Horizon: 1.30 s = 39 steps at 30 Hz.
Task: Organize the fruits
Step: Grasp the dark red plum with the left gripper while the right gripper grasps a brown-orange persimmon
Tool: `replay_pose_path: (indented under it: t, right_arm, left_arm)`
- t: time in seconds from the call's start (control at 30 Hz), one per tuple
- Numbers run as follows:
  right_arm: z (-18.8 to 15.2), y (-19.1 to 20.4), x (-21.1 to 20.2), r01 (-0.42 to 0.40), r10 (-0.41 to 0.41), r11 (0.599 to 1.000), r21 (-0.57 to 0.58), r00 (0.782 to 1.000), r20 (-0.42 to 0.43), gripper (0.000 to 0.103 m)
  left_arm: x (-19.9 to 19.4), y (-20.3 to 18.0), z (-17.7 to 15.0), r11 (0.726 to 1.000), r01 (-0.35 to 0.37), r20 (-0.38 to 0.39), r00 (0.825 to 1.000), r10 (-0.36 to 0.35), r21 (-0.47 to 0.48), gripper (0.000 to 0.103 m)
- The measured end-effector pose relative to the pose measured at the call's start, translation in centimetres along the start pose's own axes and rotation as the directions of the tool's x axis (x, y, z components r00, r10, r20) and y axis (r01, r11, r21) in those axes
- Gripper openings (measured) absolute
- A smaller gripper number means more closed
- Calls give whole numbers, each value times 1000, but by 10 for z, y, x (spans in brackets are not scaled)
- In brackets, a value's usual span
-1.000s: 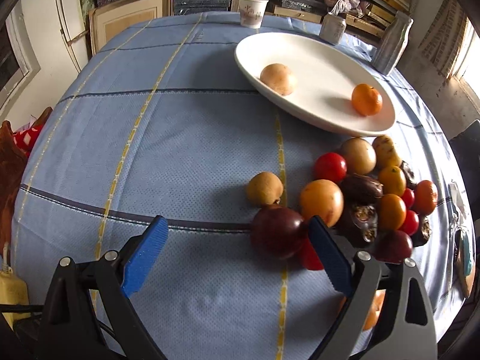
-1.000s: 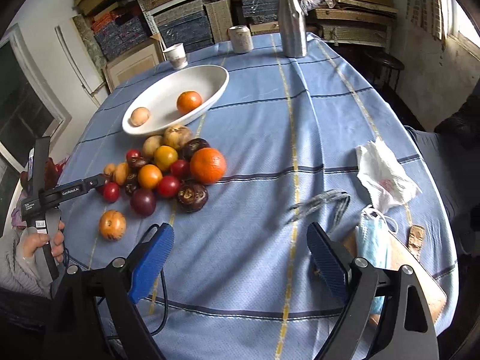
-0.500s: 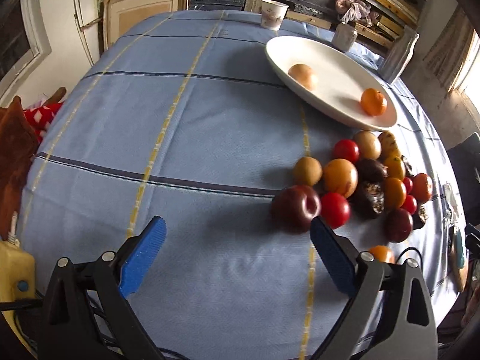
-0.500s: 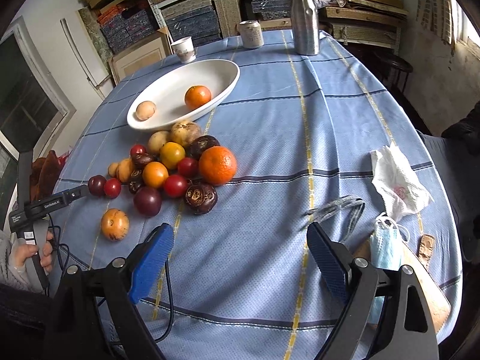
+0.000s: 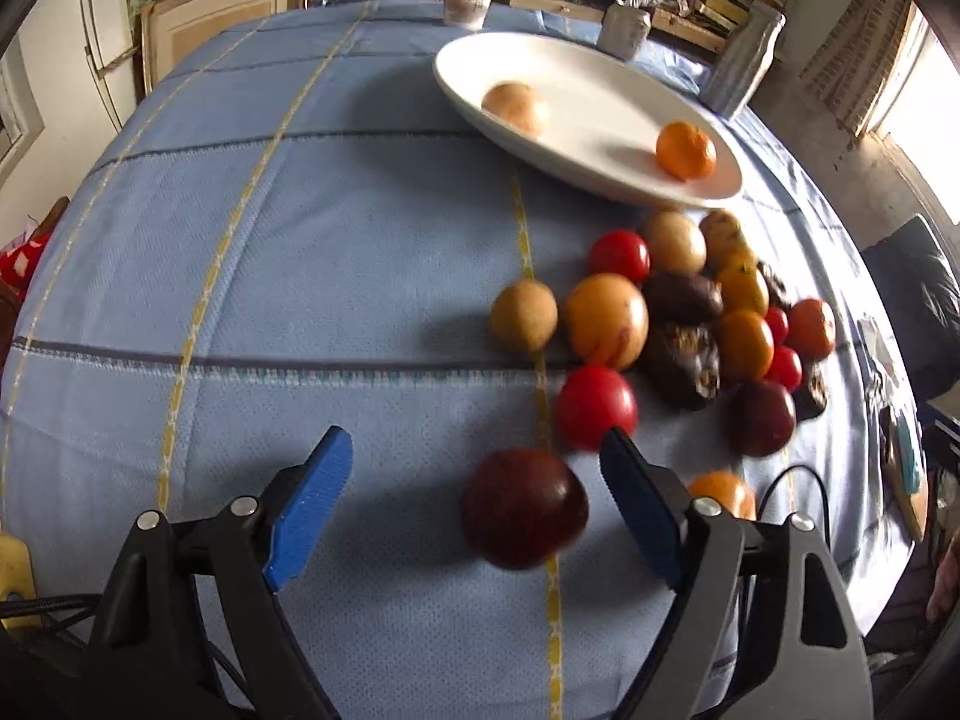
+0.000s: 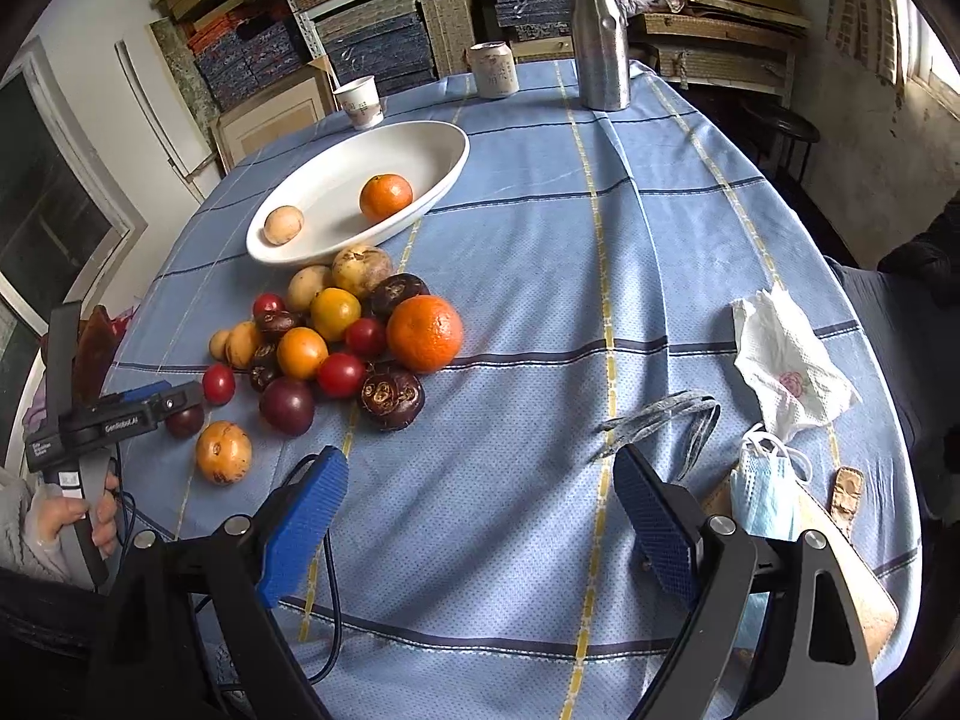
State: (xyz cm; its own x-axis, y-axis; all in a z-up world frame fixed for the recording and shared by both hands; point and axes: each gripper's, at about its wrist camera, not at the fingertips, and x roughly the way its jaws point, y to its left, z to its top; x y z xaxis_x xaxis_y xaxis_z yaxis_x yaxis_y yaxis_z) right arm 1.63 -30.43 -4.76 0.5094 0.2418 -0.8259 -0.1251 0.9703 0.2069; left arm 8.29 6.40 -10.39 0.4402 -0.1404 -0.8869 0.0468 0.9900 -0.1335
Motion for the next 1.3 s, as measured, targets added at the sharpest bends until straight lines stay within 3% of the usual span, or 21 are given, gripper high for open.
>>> replay_pose_path:
  t: [0.2,0.3,0.4,0.6,0.73,0.83,1.03,1.1,1.23,1.3]
  right_arm:
    - [0,3,3,-8,7,1000,-9,1000,-13,91]
    - [1,6,5,-14,14,1000,-25,1000,-18,91]
    - [2,9,5,-19,18,999,-37,1000,-17,91]
    - [3,24,4,-76,76,994,-78,997,-5,91]
    - [2,65,13,-149,143,962,-230,989,-45,91]
    - [-1,105,25,-212,189,911,-353,977,-100,91]
    - [-2,162,59,-317,251,840,-441,947,-202,85]
    - [-3,173,71,-326,247,829,-454,942,-226,81]
    - [-3,176,84,-316,228,846,-430,943,-243,78]
    - [-1,174,90,-309,220,853,-421,944,-248,68]
  left_arm:
    - [-1,2,-16,1000,16,-16,1000,-16,6,81]
    - [-3,4,-14,1000,18,-2,1000,-18,-11,67]
    - [-3,7,-12,999,25,-1,1000,-25,-25,65]
    - [-8,10,-14,997,63,-2,998,-63,-34,39]
    - [-20,14,-21,998,44,12,999,-43,-38,39]
    - [-34,23,-25,998,30,35,999,-28,-59,39]
    - [-70,42,-32,993,4,93,996,7,-120,39]
    - [-81,47,-37,991,-11,104,994,24,-131,39]
    - [-95,58,-48,986,-32,110,993,50,-163,39]
    - [-98,62,-51,984,-38,110,992,59,-176,39]
